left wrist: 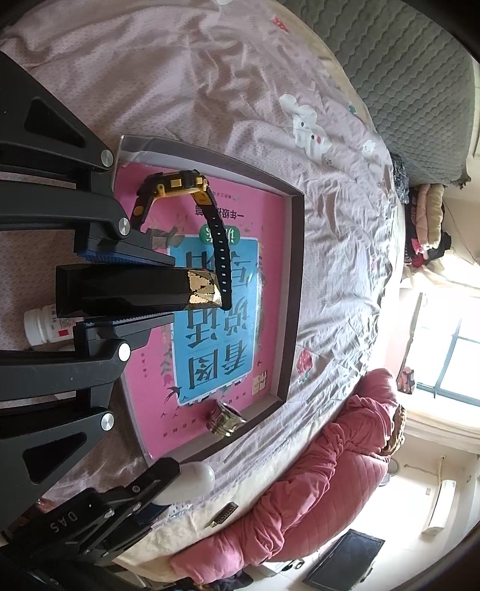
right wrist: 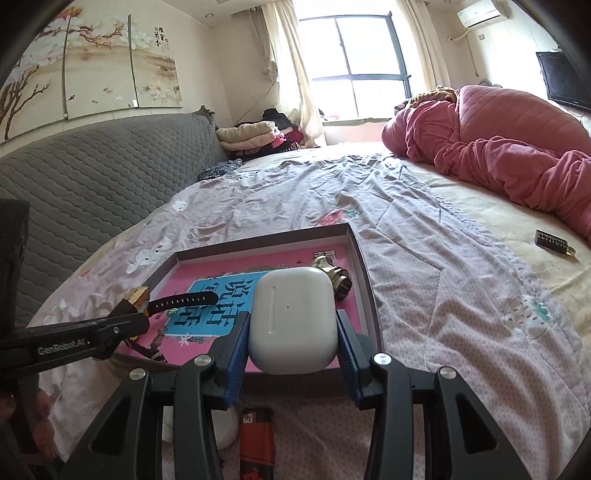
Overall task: Organize rigid objects
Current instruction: 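Carry the hair clipper over the grey box with left gripper while right gripper carries the earbud case there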
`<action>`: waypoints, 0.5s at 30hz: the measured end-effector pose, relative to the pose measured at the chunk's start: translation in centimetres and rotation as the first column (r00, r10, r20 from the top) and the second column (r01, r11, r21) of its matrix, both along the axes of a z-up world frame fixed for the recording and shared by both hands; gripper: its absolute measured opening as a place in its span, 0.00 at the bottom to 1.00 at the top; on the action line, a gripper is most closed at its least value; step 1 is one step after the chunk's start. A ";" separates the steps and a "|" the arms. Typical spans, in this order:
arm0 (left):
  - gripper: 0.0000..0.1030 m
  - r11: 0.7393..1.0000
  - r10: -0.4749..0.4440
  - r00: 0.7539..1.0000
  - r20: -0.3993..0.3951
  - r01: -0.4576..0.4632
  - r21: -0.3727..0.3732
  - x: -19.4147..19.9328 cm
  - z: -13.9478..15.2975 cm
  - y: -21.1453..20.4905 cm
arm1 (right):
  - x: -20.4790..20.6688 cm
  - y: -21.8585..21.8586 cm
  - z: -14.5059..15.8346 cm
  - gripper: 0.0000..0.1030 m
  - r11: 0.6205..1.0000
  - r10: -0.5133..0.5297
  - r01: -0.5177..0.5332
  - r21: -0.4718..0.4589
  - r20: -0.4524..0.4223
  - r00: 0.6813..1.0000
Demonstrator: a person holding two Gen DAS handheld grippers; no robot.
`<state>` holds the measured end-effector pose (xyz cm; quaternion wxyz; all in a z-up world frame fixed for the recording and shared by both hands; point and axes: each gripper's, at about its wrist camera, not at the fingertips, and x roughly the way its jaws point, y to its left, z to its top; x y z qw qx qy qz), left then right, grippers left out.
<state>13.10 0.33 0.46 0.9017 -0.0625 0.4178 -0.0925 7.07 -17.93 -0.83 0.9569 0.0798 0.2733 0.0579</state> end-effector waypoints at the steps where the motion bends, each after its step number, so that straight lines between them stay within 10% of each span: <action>1: 0.21 1.000 0.000 1.000 -0.001 0.000 0.003 0.1 0.0 0.0 | 0.0 0.0 0.0 0.43 1.000 0.004 -0.004 -0.002 0.003 1.000; 15: 0.21 0.999 -0.012 1.000 -0.021 0.013 0.033 1.7 -0.5 -0.3 | 1.0 -0.5 -0.1 0.43 1.000 -0.008 0.008 0.002 0.001 1.000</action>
